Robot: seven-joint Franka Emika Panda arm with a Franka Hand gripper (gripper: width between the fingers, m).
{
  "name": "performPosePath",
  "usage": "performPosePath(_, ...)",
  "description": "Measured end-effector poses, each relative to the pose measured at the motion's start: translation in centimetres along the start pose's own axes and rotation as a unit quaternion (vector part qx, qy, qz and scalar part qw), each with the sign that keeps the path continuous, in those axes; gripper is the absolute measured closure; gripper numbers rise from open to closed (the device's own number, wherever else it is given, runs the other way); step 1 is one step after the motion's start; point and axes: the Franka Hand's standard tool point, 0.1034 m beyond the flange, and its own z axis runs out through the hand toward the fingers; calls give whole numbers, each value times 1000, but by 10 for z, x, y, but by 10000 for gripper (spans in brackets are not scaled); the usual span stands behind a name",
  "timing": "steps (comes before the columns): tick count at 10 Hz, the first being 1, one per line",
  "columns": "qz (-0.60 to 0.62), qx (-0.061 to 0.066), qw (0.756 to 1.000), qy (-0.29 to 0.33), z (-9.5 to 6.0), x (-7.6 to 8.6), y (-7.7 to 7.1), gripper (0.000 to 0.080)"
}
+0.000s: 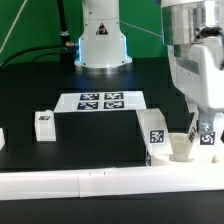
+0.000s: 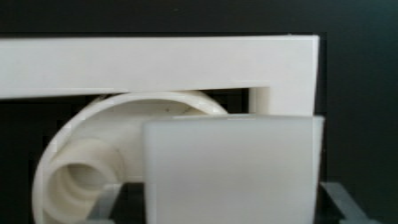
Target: Assemble stool
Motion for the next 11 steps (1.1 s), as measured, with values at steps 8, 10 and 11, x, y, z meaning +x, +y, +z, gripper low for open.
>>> performPosePath(8,313,53,947,-51,2,-5,-1,462)
performPosePath(10,277,56,958,-47,2,-7,-1,462)
performPosePath(11,273,56,959,-47,2,-7,0,377)
